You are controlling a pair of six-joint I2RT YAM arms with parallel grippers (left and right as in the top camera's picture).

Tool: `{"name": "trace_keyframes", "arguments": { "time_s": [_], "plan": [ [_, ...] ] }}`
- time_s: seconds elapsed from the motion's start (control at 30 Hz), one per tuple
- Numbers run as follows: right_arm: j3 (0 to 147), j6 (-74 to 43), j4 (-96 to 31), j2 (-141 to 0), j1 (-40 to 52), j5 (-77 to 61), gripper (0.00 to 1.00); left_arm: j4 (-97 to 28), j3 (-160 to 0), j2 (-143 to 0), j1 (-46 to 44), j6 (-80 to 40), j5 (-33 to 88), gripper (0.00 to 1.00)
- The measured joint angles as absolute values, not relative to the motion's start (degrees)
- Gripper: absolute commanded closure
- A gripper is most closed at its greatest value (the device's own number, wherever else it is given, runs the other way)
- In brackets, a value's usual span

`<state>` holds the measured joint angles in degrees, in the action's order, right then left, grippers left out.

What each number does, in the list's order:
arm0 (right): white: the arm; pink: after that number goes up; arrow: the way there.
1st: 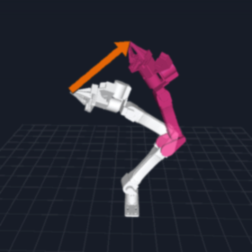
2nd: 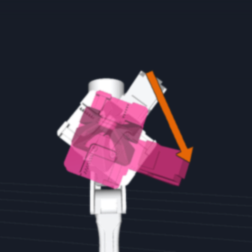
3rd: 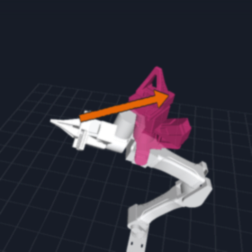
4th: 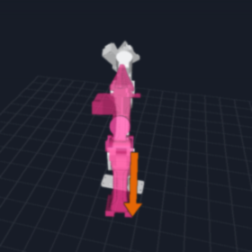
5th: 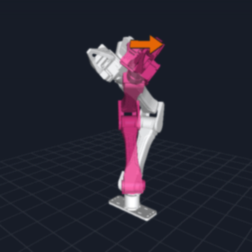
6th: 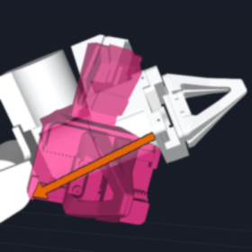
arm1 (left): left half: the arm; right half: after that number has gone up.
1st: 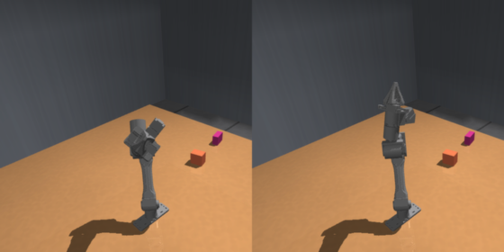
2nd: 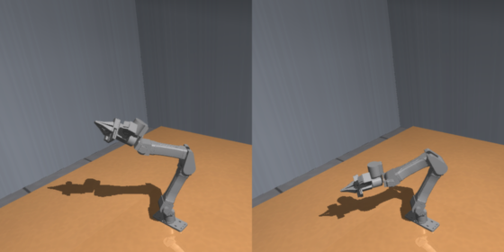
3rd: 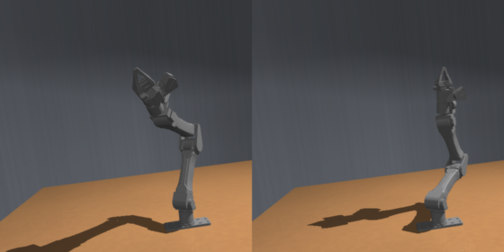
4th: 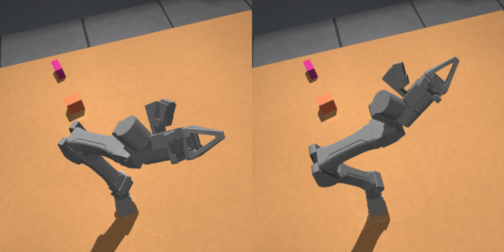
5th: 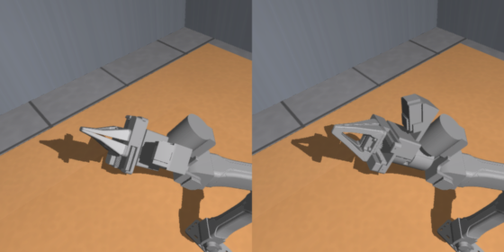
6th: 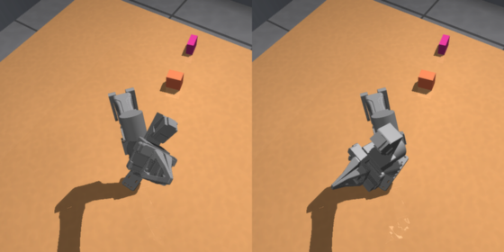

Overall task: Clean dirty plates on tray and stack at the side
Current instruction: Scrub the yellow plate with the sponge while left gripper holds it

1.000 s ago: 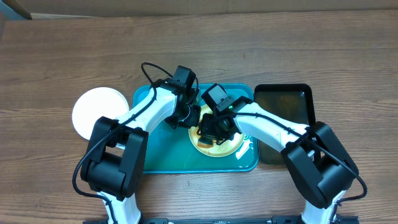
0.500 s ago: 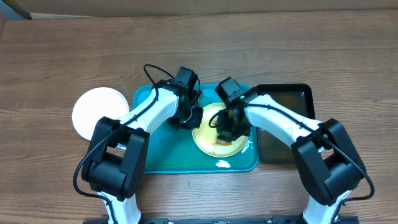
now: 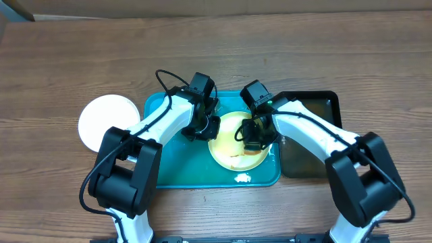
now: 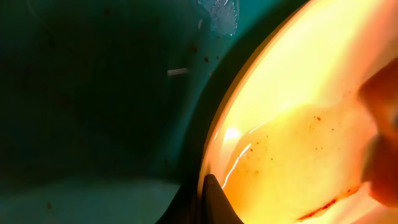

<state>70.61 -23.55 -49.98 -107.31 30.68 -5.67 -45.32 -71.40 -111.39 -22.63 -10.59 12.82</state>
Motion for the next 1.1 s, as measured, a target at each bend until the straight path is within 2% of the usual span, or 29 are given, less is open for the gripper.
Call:
{"name": "trace_keyframes", "arguments": {
  "time_s": [0.27, 0.63, 0.9, 1.1],
  "plan": [
    [70.41, -15.57, -48.97, -103.72, 30.13, -5.1, 0.96, -45.25, -71.4, -111.39, -22.63, -10.59, 12.82, 0.96],
    [58.72, -12.45, -34.17, -102.45, 30.02, -5.15, 0.96, -45.45, -71.4, -111.39, -22.48, -10.59, 12.6, 0.96],
    [57.17, -11.99, -33.93, -101.95, 30.59, -15.11, 0.96, -45.91, -71.4, -111.39, -22.37, -10.55, 12.12, 0.96],
    [55.83, -13.74, -30.63, -102.32, 35.18, -24.91, 0.96, -45.91, -71.4, -111.39, -22.37, -10.55, 12.12, 0.96]
  ]
}}
